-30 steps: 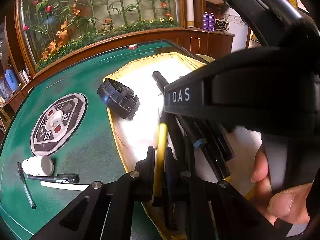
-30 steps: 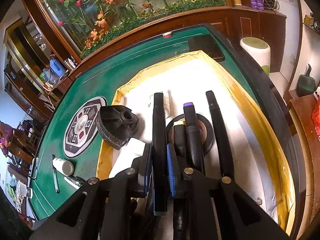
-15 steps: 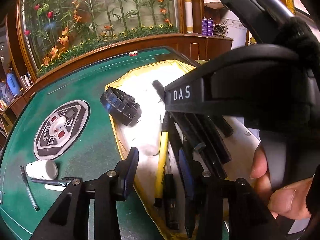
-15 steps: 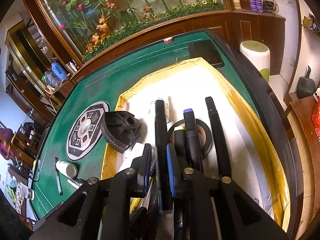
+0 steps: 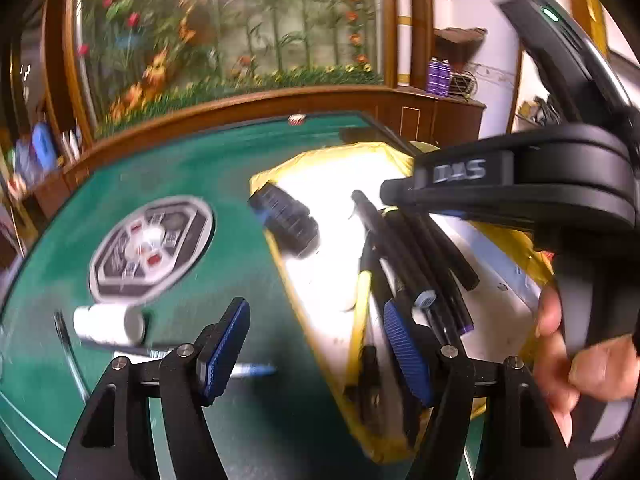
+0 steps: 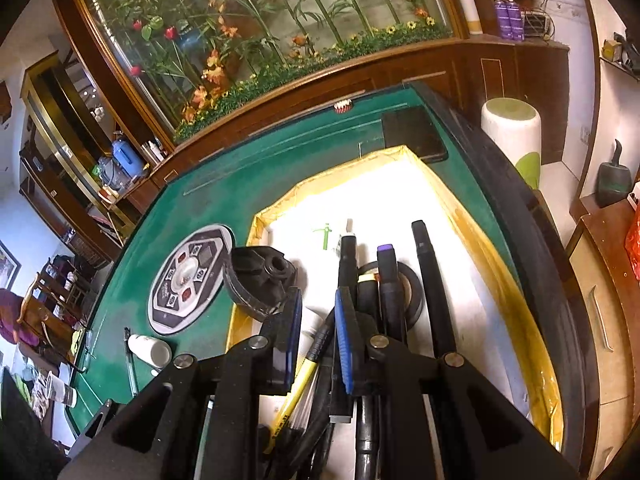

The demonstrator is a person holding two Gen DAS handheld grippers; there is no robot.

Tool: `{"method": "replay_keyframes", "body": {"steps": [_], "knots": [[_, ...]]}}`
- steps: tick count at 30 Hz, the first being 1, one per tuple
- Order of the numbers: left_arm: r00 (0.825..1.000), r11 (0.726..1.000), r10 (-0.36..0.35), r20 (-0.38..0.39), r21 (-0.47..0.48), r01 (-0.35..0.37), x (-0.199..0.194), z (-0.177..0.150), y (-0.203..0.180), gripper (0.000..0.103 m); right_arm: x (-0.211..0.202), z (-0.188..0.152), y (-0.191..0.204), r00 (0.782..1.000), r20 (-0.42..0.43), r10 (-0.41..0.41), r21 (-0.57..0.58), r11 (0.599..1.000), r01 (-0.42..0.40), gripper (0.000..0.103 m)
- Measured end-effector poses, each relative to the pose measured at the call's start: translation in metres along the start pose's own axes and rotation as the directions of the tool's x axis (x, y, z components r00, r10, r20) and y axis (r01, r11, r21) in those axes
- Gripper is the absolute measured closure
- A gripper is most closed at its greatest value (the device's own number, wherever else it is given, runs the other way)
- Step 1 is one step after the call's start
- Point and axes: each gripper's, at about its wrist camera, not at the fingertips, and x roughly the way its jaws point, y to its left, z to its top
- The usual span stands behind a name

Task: Organize rigid objects
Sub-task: 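Move both tools back over the pens on the felt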

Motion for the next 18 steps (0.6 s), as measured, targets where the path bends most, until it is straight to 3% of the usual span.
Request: {"method": "replay_keyframes", "body": {"steps": [4, 12, 13, 16, 18], "knots": [[1.0, 0.997, -0.015, -0.017, -0.069, 0.014, -0.016, -0.006, 0.024, 0.03, -0.006, 0.0, 0.004, 1.0, 0.017, 0.026, -0.003, 1.0, -0.026, 0.087], [0.999, 0.984, 0.048, 0.001, -0.172, -0.047, -0.059, -0.026, 0.081, 0.03, -0.019, -0.004, 0.029, 0.99, 0.075, 0.116, -0.078, 0.991, -0.11, 0.087], [0.998, 0.979, 0.068, -0.007, -0.19, -0.068, -0.064, -0.03, 0.093, 0.029, -0.02, -0.006, 0.039, 0.987, 0.071, 0.146, -0.12, 0.983, -0.137, 0.082], [0.992, 0.96, 0.117, -0.036, -0.254, -0.123, -0.072, -0.043, 0.132, 0.029, -0.013, -0.018, 0.069, 0.977, 0.006, 0.212, -0.223, 0.953, -0.206, 0.077], [0.986, 0.942, 0.149, -0.079, -0.291, -0.166, -0.072, -0.053, 0.159, 0.028, -0.003, -0.03, 0.093, 0.955, -0.087, 0.284, -0.27, 0.916, -0.297, 0.077]]}}
